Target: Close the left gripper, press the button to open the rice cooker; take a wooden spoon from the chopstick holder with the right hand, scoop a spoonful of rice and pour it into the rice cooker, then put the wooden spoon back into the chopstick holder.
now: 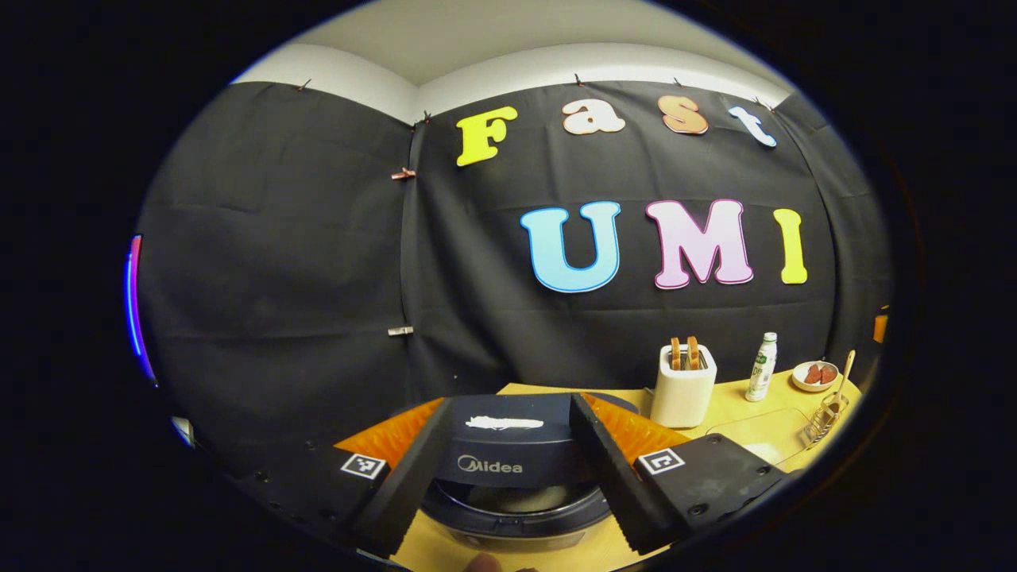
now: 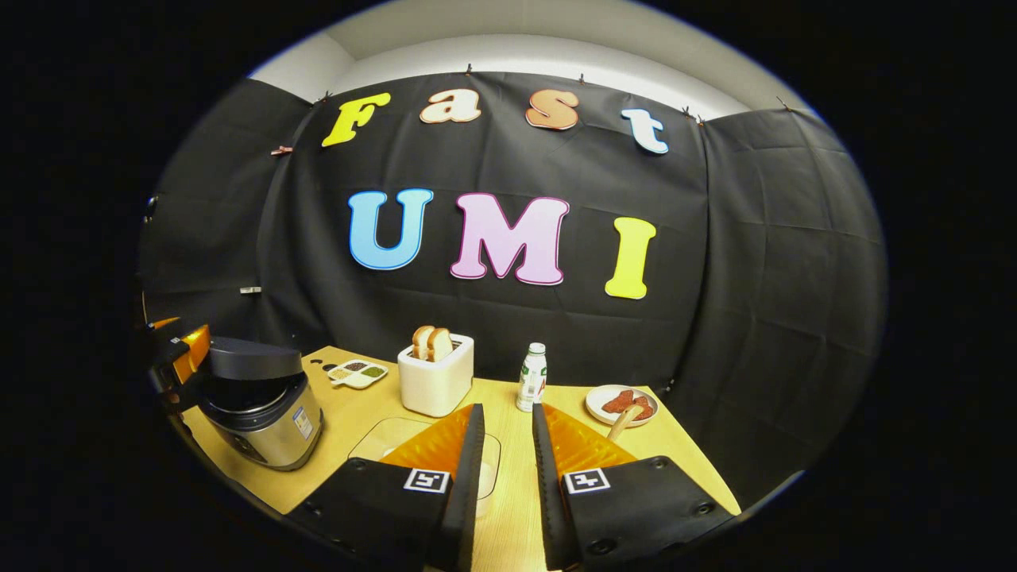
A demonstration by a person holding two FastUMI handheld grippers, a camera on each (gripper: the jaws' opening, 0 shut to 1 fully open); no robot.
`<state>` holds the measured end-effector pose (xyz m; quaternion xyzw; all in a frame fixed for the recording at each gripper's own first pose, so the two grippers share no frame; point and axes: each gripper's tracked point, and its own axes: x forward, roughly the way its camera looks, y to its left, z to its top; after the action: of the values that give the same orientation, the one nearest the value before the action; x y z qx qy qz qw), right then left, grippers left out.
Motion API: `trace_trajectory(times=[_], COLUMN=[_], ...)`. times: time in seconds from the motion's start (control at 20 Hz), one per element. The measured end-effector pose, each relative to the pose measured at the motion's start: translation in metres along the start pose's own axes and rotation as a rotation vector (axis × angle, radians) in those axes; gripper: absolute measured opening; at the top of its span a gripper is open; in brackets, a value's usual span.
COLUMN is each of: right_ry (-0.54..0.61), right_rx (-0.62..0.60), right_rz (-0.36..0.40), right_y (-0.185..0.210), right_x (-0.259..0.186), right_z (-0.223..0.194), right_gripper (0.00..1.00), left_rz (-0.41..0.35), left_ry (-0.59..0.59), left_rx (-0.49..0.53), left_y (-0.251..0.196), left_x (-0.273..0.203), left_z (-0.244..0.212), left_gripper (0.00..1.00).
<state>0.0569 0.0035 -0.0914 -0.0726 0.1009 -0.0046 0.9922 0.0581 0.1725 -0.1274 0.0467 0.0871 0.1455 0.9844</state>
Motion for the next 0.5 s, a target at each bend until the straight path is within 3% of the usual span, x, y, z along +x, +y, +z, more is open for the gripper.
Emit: trace_trajectory(times=[0.5], right_ry=[0.004], right_rx=[-0.027], right_rz=[0.016], right_y=[0.009], right_x=[-0.013], right_z=[-0.001], right_gripper=[0.37], left_rz=[-0.017], left_ry=[0.099], left_rx=[-0.016], left_y=[0.0], left_x=[0.008], left_z=[-0.062], left_gripper=[1.0])
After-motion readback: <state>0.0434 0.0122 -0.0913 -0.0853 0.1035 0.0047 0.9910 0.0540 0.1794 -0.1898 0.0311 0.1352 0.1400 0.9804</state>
